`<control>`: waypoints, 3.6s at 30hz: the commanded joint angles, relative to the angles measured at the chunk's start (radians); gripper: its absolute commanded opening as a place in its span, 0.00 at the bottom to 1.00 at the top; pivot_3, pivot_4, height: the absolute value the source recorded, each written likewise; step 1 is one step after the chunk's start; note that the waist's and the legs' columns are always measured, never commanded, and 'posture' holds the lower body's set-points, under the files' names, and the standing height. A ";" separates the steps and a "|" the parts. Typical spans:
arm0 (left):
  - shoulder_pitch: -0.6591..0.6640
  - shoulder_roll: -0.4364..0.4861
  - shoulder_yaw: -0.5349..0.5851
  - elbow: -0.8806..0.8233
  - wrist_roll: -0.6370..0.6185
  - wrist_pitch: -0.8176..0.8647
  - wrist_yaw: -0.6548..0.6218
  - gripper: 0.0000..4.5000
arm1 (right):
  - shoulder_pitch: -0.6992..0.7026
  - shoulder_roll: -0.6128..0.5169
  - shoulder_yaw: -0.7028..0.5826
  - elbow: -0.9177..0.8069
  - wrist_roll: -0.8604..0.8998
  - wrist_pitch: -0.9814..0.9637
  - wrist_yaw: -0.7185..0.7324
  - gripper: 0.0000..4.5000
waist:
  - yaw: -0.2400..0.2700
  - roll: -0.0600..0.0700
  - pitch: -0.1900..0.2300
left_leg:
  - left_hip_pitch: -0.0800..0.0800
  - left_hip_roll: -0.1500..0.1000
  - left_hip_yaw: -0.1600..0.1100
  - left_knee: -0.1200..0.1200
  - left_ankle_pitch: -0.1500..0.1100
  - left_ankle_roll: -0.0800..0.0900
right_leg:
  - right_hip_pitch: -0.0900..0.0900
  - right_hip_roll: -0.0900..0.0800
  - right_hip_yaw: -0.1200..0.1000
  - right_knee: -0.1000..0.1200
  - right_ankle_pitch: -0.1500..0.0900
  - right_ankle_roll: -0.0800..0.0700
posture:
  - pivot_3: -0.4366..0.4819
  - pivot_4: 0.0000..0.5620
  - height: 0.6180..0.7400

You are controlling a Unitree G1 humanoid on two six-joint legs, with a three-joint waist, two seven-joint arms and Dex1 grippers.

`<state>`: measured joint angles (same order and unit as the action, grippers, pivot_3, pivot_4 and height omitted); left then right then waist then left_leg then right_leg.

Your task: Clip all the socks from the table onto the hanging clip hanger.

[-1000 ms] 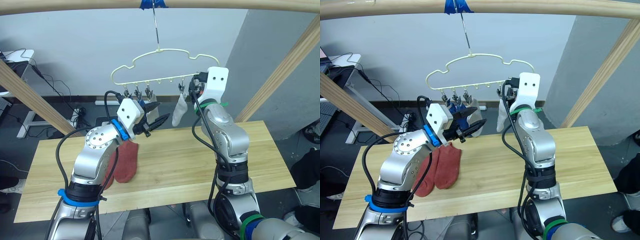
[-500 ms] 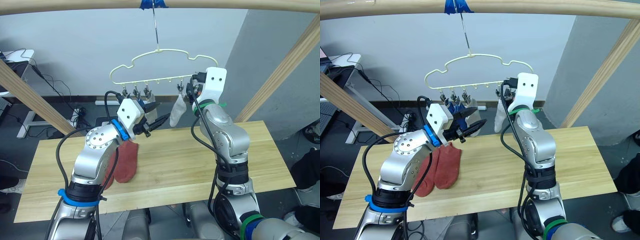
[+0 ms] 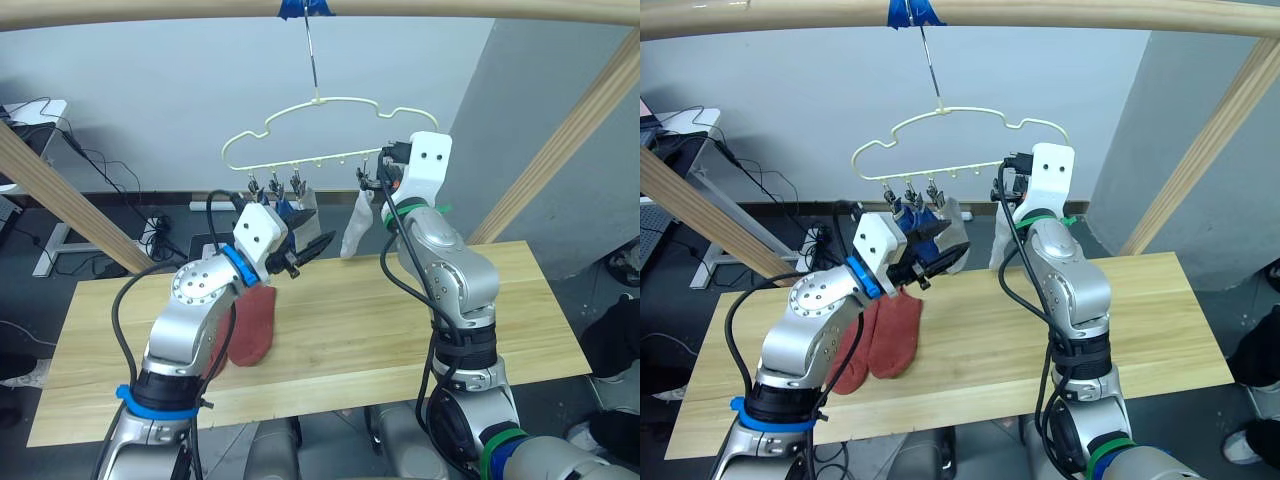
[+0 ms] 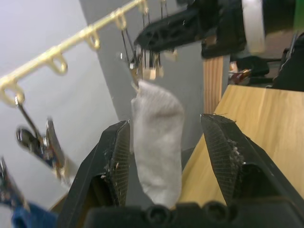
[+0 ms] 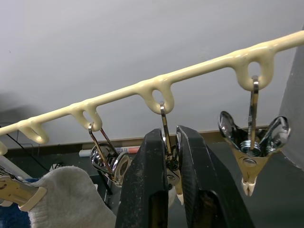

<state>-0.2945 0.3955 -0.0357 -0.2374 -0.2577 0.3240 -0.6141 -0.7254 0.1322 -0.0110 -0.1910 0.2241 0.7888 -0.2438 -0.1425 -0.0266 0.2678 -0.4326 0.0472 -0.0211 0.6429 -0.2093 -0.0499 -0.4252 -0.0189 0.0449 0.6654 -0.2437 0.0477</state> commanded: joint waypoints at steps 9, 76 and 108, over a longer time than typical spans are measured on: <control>0.256 -0.212 0.142 0.009 0.087 0.197 0.458 1.00 | -0.030 0.029 0.004 -0.039 0.013 0.001 0.030 0.01 | 0.006 0.000 0.000 | 0.000 0.000 -0.002 0.001 0.000 0.000 | 0.000 0.000 -0.002 0.001 0.000 0.001 | 0.27 0.46 1.00; 0.084 -0.390 -0.114 0.097 -0.029 0.021 0.149 0.00 | -0.043 0.017 -0.007 -0.054 -0.001 0.011 0.065 0.01 | -0.001 0.000 0.000 | 0.000 0.000 0.000 -0.002 0.000 0.001 | 0.000 0.000 -0.001 -0.003 -0.002 0.004 | 0.21 0.45 1.00; -0.197 -0.588 -0.056 0.429 0.008 -0.256 0.351 0.00 | -0.041 -0.004 0.017 -0.061 -0.051 0.017 0.074 0.01 | -0.013 0.000 0.000 | -0.002 -0.001 0.000 -0.003 0.000 0.001 | 0.000 0.000 -0.001 -0.006 -0.003 0.005 | 0.19 0.44 1.00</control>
<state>-0.4724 -0.1666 -0.0925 0.2331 -0.2427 0.0956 -0.2684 -0.7551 0.1269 -0.0079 -0.1949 0.1782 0.8140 -0.1754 -0.1552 -0.0266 0.2679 -0.4341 0.0466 -0.0213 0.6397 -0.2090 -0.0492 -0.4252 -0.0185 0.0440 0.6592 -0.2462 0.0530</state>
